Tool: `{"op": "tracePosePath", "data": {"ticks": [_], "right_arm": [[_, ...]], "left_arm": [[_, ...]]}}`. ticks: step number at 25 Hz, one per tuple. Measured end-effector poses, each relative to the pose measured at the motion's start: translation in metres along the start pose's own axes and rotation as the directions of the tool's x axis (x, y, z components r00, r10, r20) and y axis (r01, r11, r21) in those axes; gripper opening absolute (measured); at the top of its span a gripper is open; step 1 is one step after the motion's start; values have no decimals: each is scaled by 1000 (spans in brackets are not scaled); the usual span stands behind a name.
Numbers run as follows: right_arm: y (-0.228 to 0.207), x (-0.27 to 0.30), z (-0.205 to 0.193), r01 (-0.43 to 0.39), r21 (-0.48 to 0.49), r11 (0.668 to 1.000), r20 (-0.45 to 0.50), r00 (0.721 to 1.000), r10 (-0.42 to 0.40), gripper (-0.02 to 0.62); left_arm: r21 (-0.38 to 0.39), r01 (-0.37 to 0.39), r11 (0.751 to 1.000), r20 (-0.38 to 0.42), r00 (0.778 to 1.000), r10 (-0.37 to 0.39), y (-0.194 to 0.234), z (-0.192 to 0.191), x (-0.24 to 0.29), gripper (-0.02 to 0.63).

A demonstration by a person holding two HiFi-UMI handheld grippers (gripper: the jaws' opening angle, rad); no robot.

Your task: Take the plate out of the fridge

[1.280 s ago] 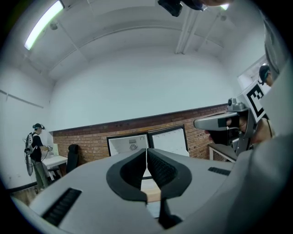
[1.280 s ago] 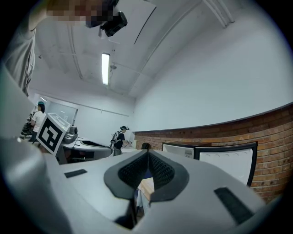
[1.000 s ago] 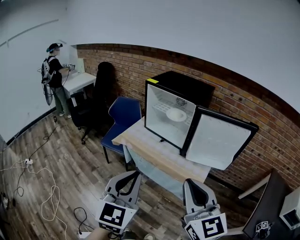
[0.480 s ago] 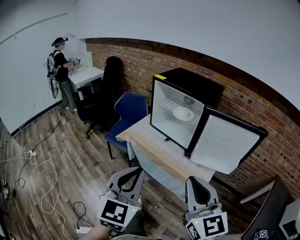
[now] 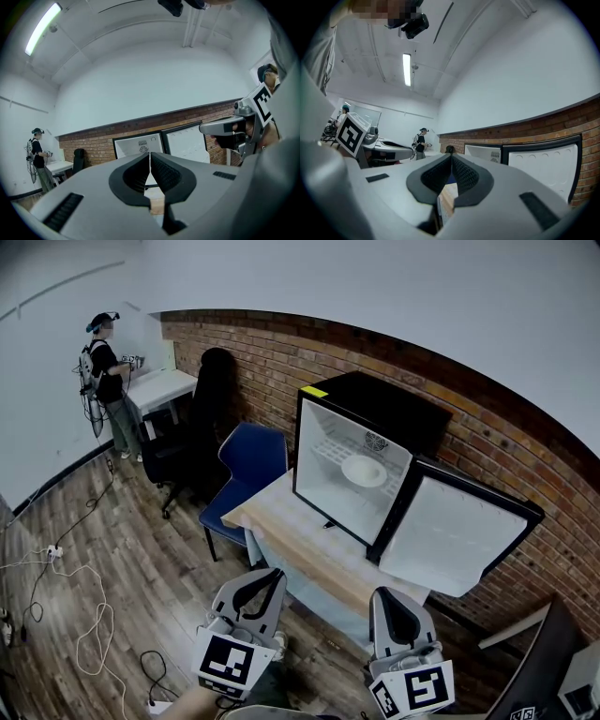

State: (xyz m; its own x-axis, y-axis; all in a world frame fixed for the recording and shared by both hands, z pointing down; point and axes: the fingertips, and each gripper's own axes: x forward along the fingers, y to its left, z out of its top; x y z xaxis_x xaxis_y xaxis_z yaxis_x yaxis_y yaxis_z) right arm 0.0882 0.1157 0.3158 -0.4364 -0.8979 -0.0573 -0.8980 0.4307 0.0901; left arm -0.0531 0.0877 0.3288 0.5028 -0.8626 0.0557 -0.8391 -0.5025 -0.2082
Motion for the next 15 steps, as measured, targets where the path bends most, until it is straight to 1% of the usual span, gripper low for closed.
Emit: {"op": "tracePosePath", "data": {"ticks": [8,15], "right_arm": [[-17,46,-15,22,6,1000,-30,999,-22,29],[-37,92,-22,60,15,998,-61,996,-59,29]], "left_arm": [[1,48,999,-9,999,-48,21,-7,46,21],[-8,94,996,-25,995,-94,48,-12,95,21]]}}
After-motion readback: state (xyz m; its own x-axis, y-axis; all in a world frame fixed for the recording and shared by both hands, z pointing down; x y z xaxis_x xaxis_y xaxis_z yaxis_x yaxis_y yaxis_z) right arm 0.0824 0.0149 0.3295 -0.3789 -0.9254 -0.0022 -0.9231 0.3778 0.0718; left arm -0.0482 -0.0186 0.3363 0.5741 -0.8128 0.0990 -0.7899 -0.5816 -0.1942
